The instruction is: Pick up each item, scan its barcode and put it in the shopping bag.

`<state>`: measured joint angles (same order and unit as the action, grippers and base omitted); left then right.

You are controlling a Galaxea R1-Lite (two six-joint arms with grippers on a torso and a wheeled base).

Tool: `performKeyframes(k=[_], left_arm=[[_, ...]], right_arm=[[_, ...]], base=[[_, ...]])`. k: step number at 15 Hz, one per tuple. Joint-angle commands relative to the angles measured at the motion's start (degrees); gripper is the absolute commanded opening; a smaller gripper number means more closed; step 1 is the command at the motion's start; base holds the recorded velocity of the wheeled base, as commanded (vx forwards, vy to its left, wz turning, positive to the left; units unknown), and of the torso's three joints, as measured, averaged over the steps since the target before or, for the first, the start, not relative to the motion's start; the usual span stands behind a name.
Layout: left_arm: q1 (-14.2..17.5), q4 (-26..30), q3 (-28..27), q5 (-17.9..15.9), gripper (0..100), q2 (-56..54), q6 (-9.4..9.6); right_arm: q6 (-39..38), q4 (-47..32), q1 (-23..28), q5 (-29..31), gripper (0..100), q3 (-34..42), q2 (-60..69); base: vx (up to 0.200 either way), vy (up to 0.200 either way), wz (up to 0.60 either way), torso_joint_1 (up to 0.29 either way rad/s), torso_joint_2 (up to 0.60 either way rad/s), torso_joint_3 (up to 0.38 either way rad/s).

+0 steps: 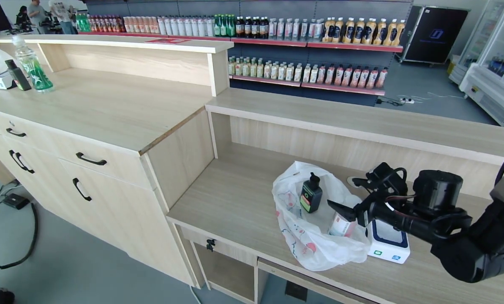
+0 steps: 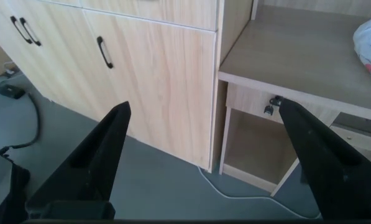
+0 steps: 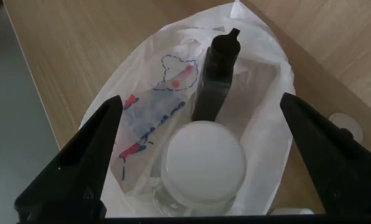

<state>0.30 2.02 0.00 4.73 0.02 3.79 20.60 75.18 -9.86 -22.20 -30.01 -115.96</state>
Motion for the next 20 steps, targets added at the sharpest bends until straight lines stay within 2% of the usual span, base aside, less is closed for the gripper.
performKeyframes(k=[1,4,8,10,12,14,16,18,20], left_arm=[[-0.04,0.0,0.0,0.02,100,-0.02,-0.01],[0.05,0.0,0.0,0.02,100,-0.02,-0.01],[-0.04,0.0,0.0,0.02,100,-0.02,-0.01],[0.05,0.0,0.0,0.02,100,-0.02,-0.01],[0.05,0.0,0.0,0.02,100,-0.02,-0.01],[0.05,0.0,0.0,0.02,100,-0.02,-0.01],[-0.04,0.0,0.0,0.02,100,-0.02,-0.01],[0.05,0.0,0.0,0.02,100,-0.02,-0.01],[0.05,0.0,0.0,0.02,100,-0.02,-0.01]], right_arm=[[4.1,-3.99,2.66,-0.04,100,0.31,13.83],[13.32,-11.28,9.42,-0.13,100,0.66,23.85],[11.3,-19.37,14.61,1.28,100,-4.53,32.64],[7.96,-23.59,16.81,7.7,100,-7.25,36.24],[6.91,-33.7,19.18,13.06,100,-9.45,40.99],[4.8,-43.8,20.58,21.32,100,-8.83,45.03],[-2.5,-47.85,20.58,22.99,100,-4.7,49.07],[-3.02,-47.49,20.67,22.9,100,4.96,55.22],[-6.28,-47.41,19.44,23.08,100,19.03,64.8]], base=[[0.0,0.0,0.0,0.0,0.0,0.0],[0.0,0.0,-0.2,0.002,0.0,0.001],[0.0,0.0,-0.6,-0.057,0.13,0.089],[0.0,0.0,-0.6,-0.005,0.02,0.012],[0.0,0.0,-0.6,-0.002,0.0,0.007],[0.0,0.0,-0.6,0.005,0.0,0.005],[0.0,0.0,-0.3,-0.001,0.0,0.006],[0.0,0.0,0.0,0.0,0.0,0.0],[0.0,0.0,0.0,0.0,0.0,0.0]])
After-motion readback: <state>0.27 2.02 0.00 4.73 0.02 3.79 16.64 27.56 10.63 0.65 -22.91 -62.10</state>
